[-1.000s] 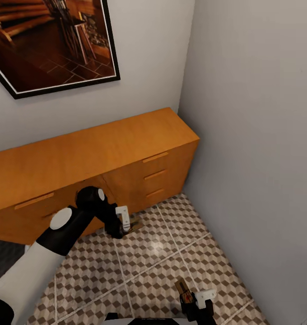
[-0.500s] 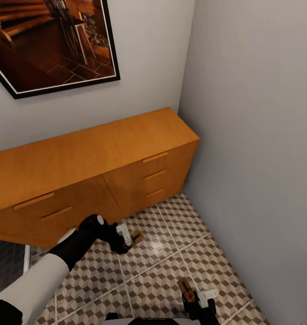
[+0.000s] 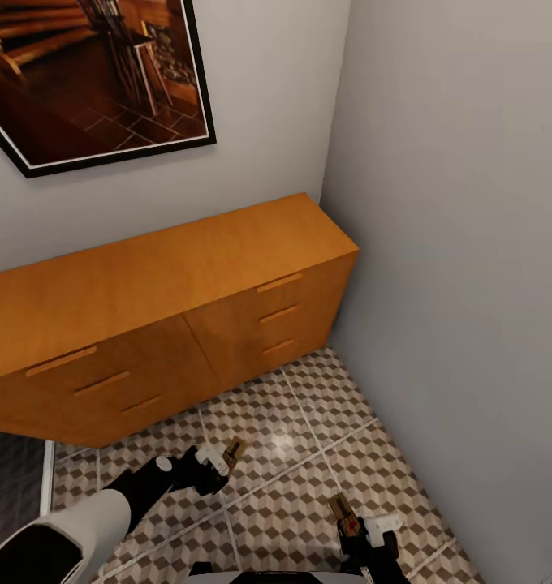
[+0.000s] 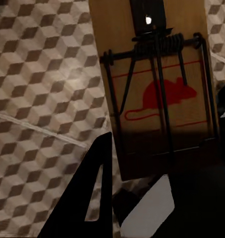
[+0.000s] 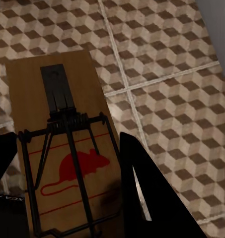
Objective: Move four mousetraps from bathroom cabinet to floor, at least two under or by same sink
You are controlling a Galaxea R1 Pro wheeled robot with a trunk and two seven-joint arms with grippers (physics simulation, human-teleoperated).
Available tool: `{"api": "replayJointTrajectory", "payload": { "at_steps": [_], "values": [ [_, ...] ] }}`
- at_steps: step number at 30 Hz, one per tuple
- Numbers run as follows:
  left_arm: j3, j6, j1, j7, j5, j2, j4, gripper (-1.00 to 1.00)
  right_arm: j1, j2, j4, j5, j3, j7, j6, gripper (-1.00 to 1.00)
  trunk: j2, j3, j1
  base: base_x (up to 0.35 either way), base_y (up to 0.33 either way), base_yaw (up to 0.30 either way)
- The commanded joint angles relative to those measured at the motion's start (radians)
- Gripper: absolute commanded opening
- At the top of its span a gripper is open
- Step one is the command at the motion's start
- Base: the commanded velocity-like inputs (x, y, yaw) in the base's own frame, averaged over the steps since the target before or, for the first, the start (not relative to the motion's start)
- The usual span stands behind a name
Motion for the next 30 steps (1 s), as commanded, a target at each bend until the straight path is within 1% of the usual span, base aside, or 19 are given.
{"api": "replayJointTrajectory", "payload": {
  "at_steps": [1, 4, 5, 7, 8, 9, 10, 13, 15, 19, 22, 24, 30],
  "values": [
    [0.004, -0.055, 0.000, 0.028, 0.039, 0.000, 0.047, -1.00, -0.001, -0.010, -0.011, 0.004, 0.002, -0.009, -0.003, -1.00, -0.002, -0.001, 0.000, 0.000, 0.000, 0.000],
    [0.005, -0.170, 0.002, 0.074, 0.113, 0.000, 0.139, -1.00, -0.001, -0.020, -0.048, 0.004, 0.001, -0.032, -0.003, -1.00, -0.002, -0.001, 0.000, 0.000, 0.000, 0.000],
    [0.005, -0.195, 0.002, 0.083, 0.123, 0.000, 0.154, -1.00, -0.001, -0.021, -0.057, 0.004, 0.001, -0.036, -0.003, -1.00, -0.002, -0.001, 0.000, 0.000, 0.000, 0.000],
    [0.006, -0.296, 0.009, 0.128, 0.153, -0.002, 0.193, -1.00, -0.001, -0.024, -0.090, 0.005, 0.002, -0.047, -0.003, -1.00, -0.002, -0.001, 0.000, 0.000, 0.000, 0.000],
    [0.006, -0.335, 0.018, 0.153, 0.161, -0.002, 0.202, -1.00, -0.001, -0.027, -0.101, 0.005, 0.002, -0.050, -0.003, -1.00, -0.002, -0.001, 0.000, 0.000, 0.000, 0.000],
    [0.006, -0.350, 0.024, 0.166, 0.164, -0.002, 0.206, -1.00, -0.001, -0.029, -0.106, 0.005, 0.002, -0.051, -0.003, -1.00, -0.002, -0.001, 0.000, 0.000, 0.000, 0.000],
    [0.006, -0.380, 0.050, 0.212, 0.169, -0.002, 0.212, -1.00, -0.001, -0.032, -0.122, 0.005, 0.001, -0.053, -0.003, -1.00, -0.002, -0.001, 0.000, 0.000, 0.000, 0.000],
    [0.007, -0.428, 0.097, 0.297, 0.174, -0.002, 0.217, -1.00, -0.001, -0.042, -0.156, 0.005, 0.002, -0.054, -0.001, -1.00, -0.002, -0.001, 0.000, 0.000, 0.000, 0.000],
    [0.007, -0.509, 0.136, 0.363, 0.175, 0.000, 0.218, -1.00, -0.001, -0.048, -0.179, 0.005, 0.001, -0.054, 0.000, -1.00, -0.002, -0.001, 0.000, 0.000, 0.000, 0.000],
    [0.007, -0.584, 0.200, 0.426, 0.175, 0.000, 0.219, -1.00, -0.001, -0.050, -0.213, 0.005, 0.002, -0.053, 0.001, -1.00, -0.002, -0.001, 0.000, 0.000, 0.000, 0.000],
    [0.007, -0.630, 0.229, 0.445, 0.176, 0.002, 0.219, -1.00, -0.001, -0.050, -0.219, 0.005, 0.006, -0.051, -0.004, -1.00, -0.002, -0.001, 0.000, 0.000, 0.000, 0.000],
    [0.007, -0.644, 0.235, 0.449, 0.177, 0.003, 0.219, -1.00, -0.001, -0.050, -0.220, 0.005, 0.007, -0.051, -0.005, -1.00, -0.002, -0.001, 0.000, 0.000, 0.000, 0.000],
    [0.007, -0.659, 0.245, 0.454, 0.178, 0.005, 0.219, -1.00, -0.001, -0.050, -0.221, 0.005, 0.009, -0.049, -0.006, -1.00, -0.002, -0.001, 0.000, 0.000, 0.000, 0.000]
  ]
}}
